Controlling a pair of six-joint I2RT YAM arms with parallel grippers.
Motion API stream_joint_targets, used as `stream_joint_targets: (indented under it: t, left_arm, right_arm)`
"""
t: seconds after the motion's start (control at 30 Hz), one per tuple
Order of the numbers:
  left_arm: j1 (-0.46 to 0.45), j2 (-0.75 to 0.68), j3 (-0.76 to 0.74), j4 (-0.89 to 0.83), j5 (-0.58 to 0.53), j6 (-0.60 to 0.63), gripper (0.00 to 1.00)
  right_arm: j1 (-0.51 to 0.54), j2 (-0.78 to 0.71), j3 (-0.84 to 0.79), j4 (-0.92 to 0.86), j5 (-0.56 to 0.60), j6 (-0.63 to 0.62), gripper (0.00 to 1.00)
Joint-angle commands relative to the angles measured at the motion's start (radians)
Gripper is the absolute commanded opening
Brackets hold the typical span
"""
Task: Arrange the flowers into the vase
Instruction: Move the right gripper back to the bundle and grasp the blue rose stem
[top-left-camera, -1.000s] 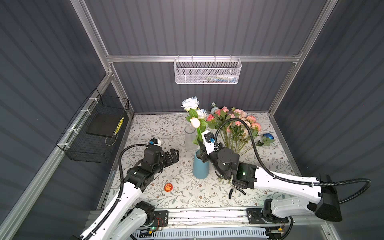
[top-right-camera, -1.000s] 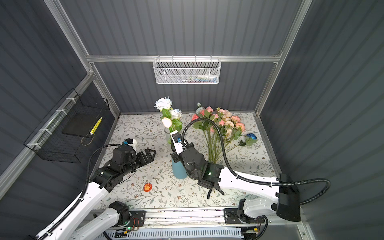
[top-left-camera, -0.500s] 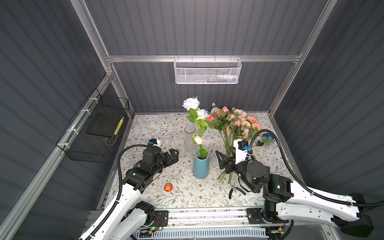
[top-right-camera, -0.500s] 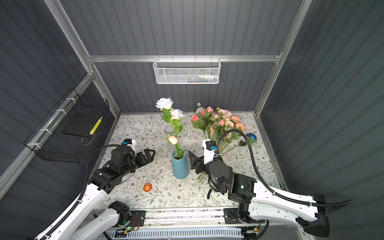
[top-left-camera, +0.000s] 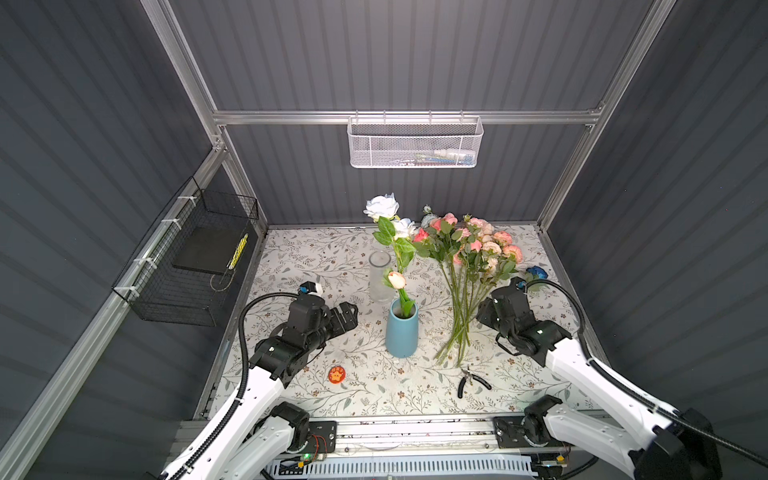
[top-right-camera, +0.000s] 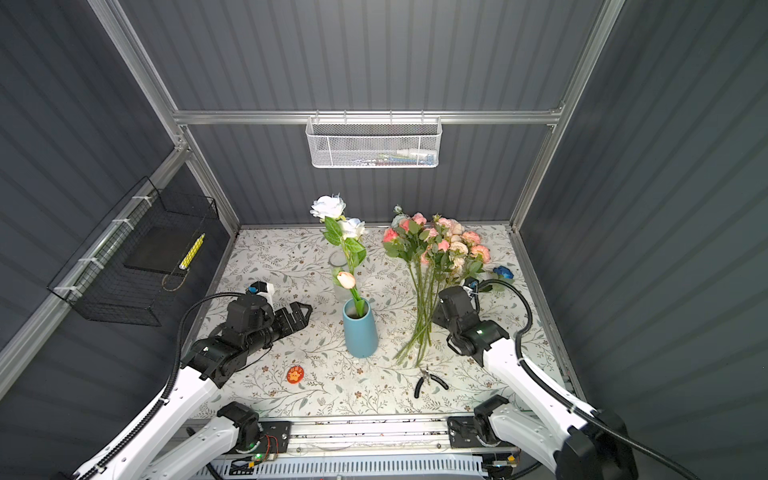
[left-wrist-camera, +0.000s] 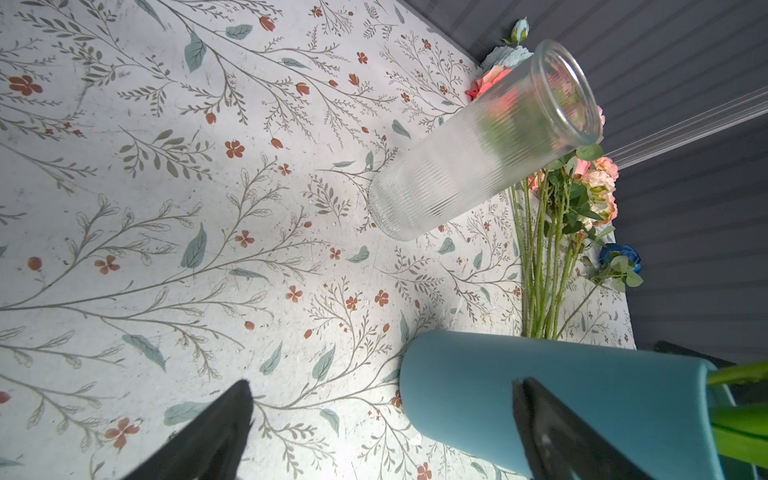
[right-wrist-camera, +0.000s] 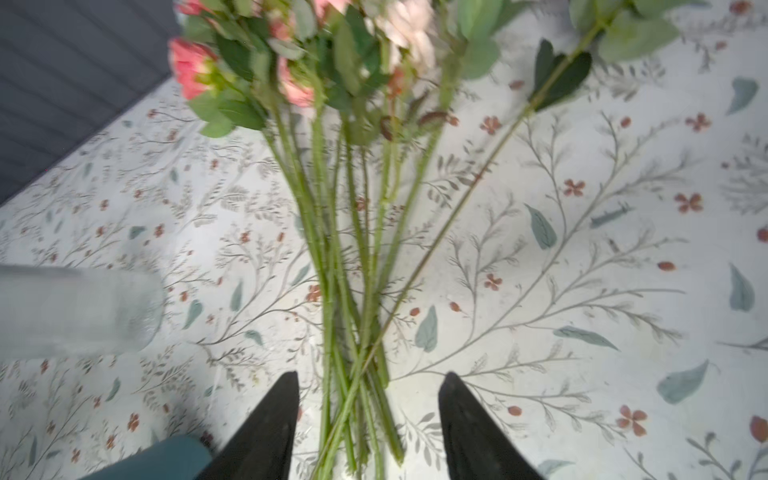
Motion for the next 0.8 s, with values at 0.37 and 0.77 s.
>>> stream_joint_targets:
  t: [0.37, 0.77]
  left_arm:
    - [-0.003, 0.000, -0.024, 0.020, 0.018, -0.001, 1.00]
    - [-0.003, 0.014, -0.026, 0.026, 0.013, 0.001, 1.00]
  right_arm:
    - [-0.237, 0.365, 0.069, 0.188, -0.174, 0.088, 0.51]
    - [-0.287, 0.540, 0.153, 0.215, -0.199, 0.085, 0.42]
